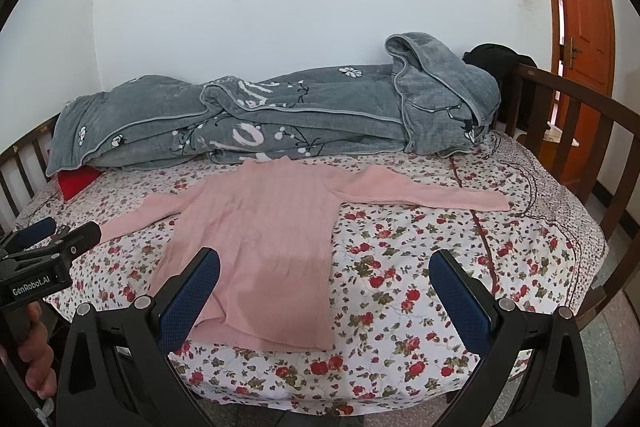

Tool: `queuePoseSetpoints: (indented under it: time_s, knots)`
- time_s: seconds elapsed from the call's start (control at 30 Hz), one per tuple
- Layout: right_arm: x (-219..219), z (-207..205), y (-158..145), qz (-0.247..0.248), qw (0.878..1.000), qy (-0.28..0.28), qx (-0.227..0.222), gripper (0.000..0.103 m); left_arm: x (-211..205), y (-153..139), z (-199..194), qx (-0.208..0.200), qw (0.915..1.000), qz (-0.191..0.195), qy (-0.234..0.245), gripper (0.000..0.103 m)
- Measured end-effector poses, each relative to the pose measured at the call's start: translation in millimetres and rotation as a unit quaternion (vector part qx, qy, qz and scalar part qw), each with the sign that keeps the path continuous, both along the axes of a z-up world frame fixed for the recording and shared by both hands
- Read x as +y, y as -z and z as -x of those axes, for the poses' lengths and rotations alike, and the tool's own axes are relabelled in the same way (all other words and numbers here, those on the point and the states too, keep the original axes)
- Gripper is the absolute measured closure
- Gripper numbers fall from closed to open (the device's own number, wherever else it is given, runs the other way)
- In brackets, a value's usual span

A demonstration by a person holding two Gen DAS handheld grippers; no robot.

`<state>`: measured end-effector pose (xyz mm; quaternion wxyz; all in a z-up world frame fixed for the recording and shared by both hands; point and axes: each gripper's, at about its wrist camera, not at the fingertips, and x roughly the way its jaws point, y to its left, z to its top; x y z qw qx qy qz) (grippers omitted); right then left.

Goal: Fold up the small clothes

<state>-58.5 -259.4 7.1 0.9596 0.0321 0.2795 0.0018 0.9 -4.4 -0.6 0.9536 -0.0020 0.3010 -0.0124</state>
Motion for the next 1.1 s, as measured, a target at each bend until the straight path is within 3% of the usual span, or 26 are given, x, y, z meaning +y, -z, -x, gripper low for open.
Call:
queuePoseSetpoints:
  time_s: [0.17,0.33,0.53,0.63,0.77,0.9,1.0,1.1]
  knots:
    - [9,-11,11,0.005,1.000,-0.011,-0.005,0.001,6,16,-11,0.000,1.0000,0.006,0.000,0.000]
    - [19,-33,34,0.013,1.000,-0.023,0.007,0.001,32,47,-28,0.004,0.9994,0.014,-0.033,0.000]
    - [28,-69,74,0.022,0.999,-0.019,0.041,0.001,102,107,-68,0.056,0.9931,0.061,-0.083,0.000]
    - [32,-83,90,0.021,0.999,-0.022,0.040,0.001,145,137,-86,0.084,0.9862,0.066,-0.127,0.001]
    - [44,-102,107,0.062,0.996,-0.015,0.056,0.001,209,159,-100,0.099,0.9777,0.079,-0.167,0.001]
    - [56,-115,118,0.073,0.995,-0.020,0.069,0.001,280,172,-108,0.104,0.9629,0.157,-0.194,0.001]
    - [63,-122,126,0.053,0.995,-0.035,0.081,0.001,322,181,-115,0.093,0.9515,0.198,-0.216,0.001]
    - [71,-131,134,0.023,0.994,-0.046,0.096,0.001,357,197,-121,0.089,0.9359,0.248,-0.234,0.009]
